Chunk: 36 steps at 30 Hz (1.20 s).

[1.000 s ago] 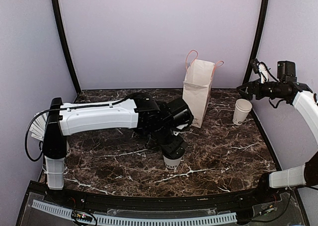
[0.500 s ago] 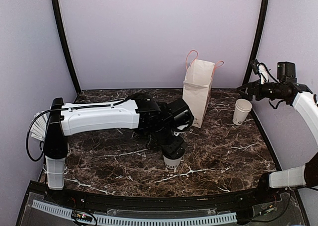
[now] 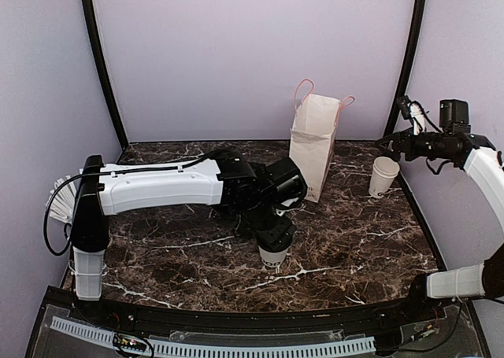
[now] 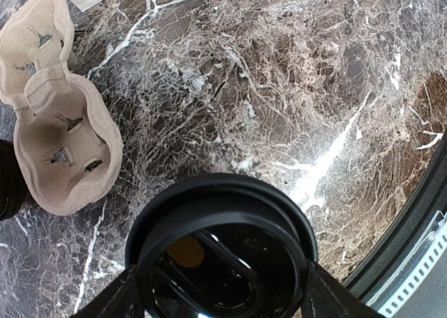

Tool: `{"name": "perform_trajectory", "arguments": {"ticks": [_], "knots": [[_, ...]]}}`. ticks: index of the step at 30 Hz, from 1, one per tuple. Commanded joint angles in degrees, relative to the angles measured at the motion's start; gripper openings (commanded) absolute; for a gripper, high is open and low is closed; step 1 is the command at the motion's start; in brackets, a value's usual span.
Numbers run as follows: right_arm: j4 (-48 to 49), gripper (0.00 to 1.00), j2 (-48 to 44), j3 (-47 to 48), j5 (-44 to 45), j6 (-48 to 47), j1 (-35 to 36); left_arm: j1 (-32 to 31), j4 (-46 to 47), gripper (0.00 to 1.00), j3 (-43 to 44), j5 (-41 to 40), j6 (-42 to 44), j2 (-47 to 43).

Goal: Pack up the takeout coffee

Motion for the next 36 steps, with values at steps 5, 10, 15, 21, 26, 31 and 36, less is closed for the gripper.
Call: {"name": "perform_trajectory", "arguments": {"ticks": [5, 10, 15, 21, 26, 31, 36], "knots": [[2.5, 0.87, -0.9, -0.7, -0.7, 0.5, -0.2, 0.6, -2.8, 0.73, -1.3, -1.7, -1.5, -5.1], [2.6, 0.87, -0.8, -0.8, -1.1, 0.6, -0.1, 2.7, -4.3, 0.72, -5.0, -4.5, -1.8, -10.3], [2.6, 0.87, -0.9, -1.2, -1.0, 0.7, -0.1, 8.5, -2.6, 0.69, -10.4, -5.2, -2.3, -17.5], [3.0, 0.87, -0.5, -1.2, -1.4, 0.8, -0.2, 17.0, -2.5, 0.70, -14.7, -7.4, -0.3, -26.2], [3.0, 0.87, -0.3, -1.2, -1.5, 1.0, -0.2, 27.4, 1.1, 0.69, -19.5, -9.8, 1.6, -28.5], [2.9, 0.88, -0.9, -2.0, -1.4, 0.6, -0.2, 34.1, 2.3, 0.69, -18.0, -13.2, 3.5, -23.8], [2.4, 0.88, -1.7, -1.6, -1.1, 0.8, -0.2, 42.4, 4.0, 0.68, -15.6, -8.2, 5.8, -18.1]]}}
